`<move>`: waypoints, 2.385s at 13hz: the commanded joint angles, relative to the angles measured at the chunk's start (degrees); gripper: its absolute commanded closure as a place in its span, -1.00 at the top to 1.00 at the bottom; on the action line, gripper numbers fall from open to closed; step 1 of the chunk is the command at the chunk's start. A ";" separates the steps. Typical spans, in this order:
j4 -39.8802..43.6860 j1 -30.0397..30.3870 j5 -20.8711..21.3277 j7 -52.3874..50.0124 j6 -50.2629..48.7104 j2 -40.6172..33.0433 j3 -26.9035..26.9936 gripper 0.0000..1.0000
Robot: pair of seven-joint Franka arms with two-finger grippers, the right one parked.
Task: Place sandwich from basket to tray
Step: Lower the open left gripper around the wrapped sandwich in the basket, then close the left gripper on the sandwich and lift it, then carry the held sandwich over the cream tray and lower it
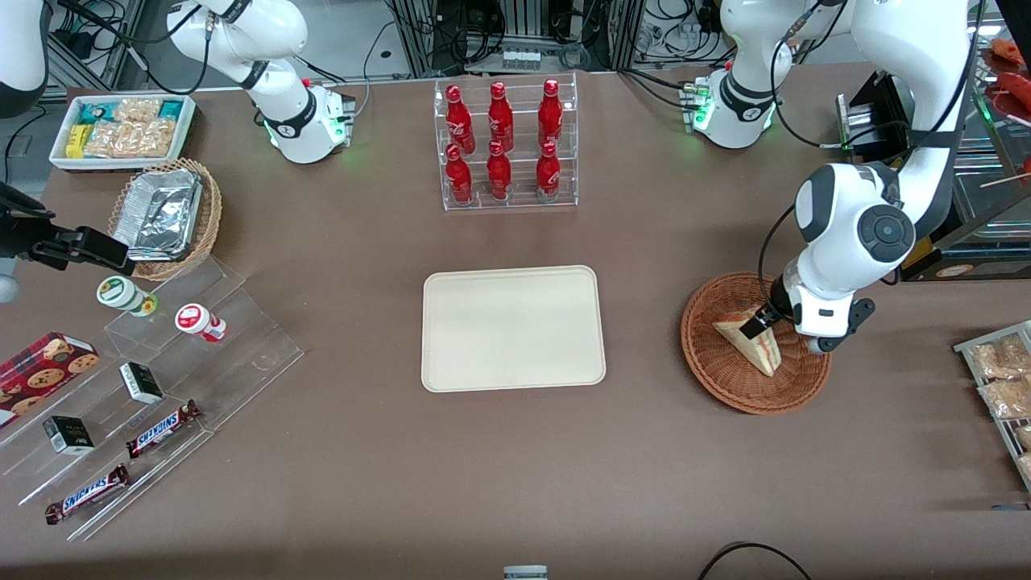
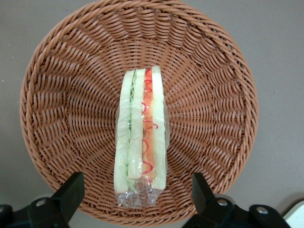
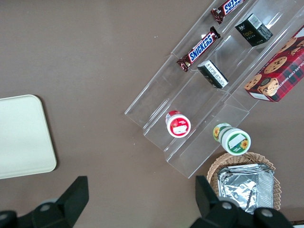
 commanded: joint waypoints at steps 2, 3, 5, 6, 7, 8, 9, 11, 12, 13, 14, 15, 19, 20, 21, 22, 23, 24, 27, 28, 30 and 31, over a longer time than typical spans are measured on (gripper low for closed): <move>0.05 -0.67 -0.51 -2.43 1.63 1.74 0.14 1.00; -0.03 -0.76 -0.51 -2.43 2.33 2.35 0.14 1.00; -0.03 -0.76 -0.51 -2.43 2.86 3.50 0.14 1.00; -0.03 -0.85 -0.42 -2.43 3.13 4.02 0.14 1.00; 0.05 -0.76 -0.42 -2.43 3.22 4.55 0.14 1.00; 0.05 -0.76 -0.51 -2.43 3.57 4.99 0.14 1.00; 0.05 -0.68 -0.42 -2.43 4.00 5.43 0.14 1.00; 0.05 -0.68 -0.51 -2.61 3.92 5.35 0.14 0.27; 0.05 -0.59 -0.51 -2.52 3.66 5.26 0.14 -0.40; 0.05 -0.59 -0.51 -2.52 3.48 5.17 0.14 -0.82; 0.14 -0.59 -0.51 -2.43 3.22 5.00 0.14 -1.00; 0.32 -0.59 -0.51 -2.17 2.61 4.82 0.14 -1.00; 4.87 -0.59 -0.34 -1.29 -4.76 3.94 0.05 -1.00; 6.72 -0.85 -0.16 -1.20 -7.65 3.77 -0.12 -1.00; 8.82 -0.94 0.02 -1.11 -10.55 3.77 -0.30 -1.00; 11.54 -1.03 0.02 -1.11 -14.24 3.85 -0.56 -1.00; 14.61 -1.20 0.02 -0.16 -18.01 3.94 -1.61 -1.00; 17.34 -1.46 0.02 1.42 -21.79 4.12 -2.40 -1.00; 20.44 -2.43 -0.16 2.23 -25.44 4.99 -7.22 -1.00; 20.62 -3.30 -0.16 2.23 -25.17 5.52 -8.63 -1.00; 22.80 -8.21 0.10 1.88 -24.73 7.71 -9.00 -1.00; 24.99 -10.58 0.19 1.44 -24.73 9.55 -9.00 -1.00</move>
